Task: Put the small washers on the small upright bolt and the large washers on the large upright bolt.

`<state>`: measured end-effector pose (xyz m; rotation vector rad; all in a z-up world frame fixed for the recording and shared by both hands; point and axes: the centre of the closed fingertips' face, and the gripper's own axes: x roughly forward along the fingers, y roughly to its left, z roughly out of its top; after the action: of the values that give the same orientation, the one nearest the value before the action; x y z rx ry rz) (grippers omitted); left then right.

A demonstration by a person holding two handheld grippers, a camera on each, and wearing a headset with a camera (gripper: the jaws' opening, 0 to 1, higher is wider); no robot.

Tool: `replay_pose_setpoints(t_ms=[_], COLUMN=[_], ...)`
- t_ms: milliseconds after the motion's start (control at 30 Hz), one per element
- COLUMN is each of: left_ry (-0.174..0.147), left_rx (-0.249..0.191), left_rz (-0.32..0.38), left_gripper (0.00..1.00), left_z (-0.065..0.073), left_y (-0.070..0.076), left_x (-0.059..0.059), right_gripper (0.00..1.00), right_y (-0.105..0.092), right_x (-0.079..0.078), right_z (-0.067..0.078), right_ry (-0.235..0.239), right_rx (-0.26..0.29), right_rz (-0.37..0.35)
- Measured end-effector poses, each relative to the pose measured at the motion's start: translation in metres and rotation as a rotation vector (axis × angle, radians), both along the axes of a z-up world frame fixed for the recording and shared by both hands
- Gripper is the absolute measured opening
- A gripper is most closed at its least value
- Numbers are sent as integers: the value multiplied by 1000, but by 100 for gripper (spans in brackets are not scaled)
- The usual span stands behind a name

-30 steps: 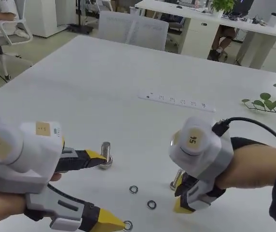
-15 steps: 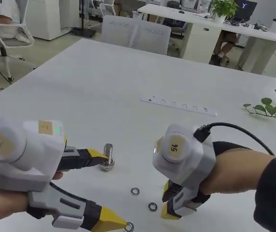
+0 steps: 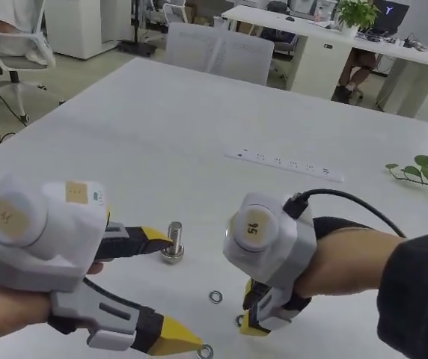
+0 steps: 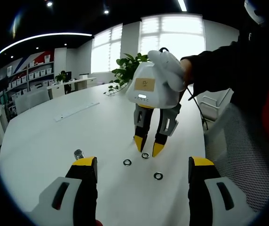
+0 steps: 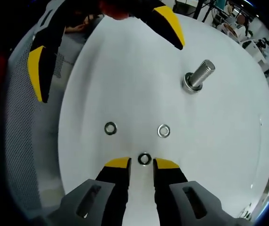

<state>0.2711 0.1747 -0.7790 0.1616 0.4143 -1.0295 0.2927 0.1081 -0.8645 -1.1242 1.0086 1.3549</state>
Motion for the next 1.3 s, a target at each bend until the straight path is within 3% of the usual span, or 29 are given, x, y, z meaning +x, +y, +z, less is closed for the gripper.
replay_pose_setpoints(t_ms=[333,1300], left_ry=[-5,0], left_rx=[-6,-7], left_rz=[0,2], left_gripper=[79,79], left_z=[2,1], left_y=[0,-1], left_x=[-1,0], right_gripper=[21,14], right_y=[-2,-3], right_x=[1,5], right_z=[-8,-9], right_ry=[12,-9], right_rx=[-21,-38], right_rz=[-9,5])
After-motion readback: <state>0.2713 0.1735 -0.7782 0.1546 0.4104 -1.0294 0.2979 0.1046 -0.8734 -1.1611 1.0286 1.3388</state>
